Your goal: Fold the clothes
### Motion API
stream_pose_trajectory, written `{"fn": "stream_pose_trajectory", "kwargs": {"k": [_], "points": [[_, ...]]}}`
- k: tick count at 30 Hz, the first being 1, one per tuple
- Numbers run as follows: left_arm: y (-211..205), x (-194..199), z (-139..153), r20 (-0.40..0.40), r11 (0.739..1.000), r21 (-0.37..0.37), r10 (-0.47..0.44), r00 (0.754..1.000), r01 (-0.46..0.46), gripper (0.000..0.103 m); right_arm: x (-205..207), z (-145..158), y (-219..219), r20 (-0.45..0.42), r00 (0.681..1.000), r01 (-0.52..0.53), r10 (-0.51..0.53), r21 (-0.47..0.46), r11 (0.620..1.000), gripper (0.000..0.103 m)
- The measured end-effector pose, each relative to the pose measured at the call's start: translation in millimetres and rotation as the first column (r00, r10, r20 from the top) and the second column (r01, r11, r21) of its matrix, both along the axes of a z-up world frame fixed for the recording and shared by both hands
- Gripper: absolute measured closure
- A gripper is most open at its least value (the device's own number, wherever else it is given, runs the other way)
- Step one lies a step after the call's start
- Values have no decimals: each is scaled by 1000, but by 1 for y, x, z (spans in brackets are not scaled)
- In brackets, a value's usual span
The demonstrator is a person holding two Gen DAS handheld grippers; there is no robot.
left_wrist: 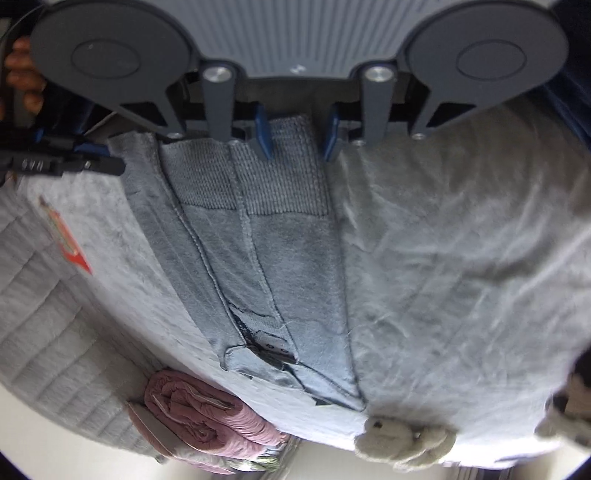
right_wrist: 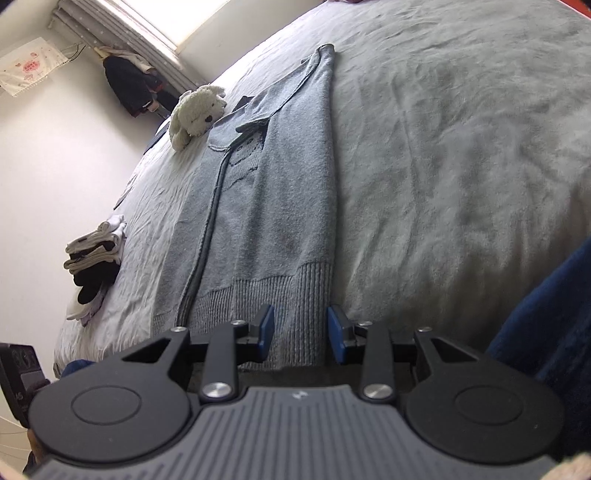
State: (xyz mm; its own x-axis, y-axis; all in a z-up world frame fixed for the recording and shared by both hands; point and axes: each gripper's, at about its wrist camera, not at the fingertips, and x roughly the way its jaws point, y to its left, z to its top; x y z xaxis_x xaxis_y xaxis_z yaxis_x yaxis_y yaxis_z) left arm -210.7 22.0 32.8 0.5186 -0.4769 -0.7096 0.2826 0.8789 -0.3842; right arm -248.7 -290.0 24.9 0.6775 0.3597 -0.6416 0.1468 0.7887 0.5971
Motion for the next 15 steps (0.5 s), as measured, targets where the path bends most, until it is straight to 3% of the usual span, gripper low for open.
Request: {"fn": "stream_pose_trajectory", "kwargs": {"k": [3,6,11,15], "points": [[6,4,-4,-34,998,-55,20,999,-21,71,1,-2,-1,2,1000,-2,2,15,1000,66],[1,3,-4,-14,999,-37,12,1000,-12,75,3,-3,-1,5,1000,-3,3,17,1000,66],[-1,5,-4,2,1000,-29,8,1000,-8,89,2,-2,-2,15,1000,3,-3,10,1000,87],[3,7,-3,-11,998,-61,24,1000,-24,94,-1,2,-3,47,999,16,-16,13,1000,89]]}}
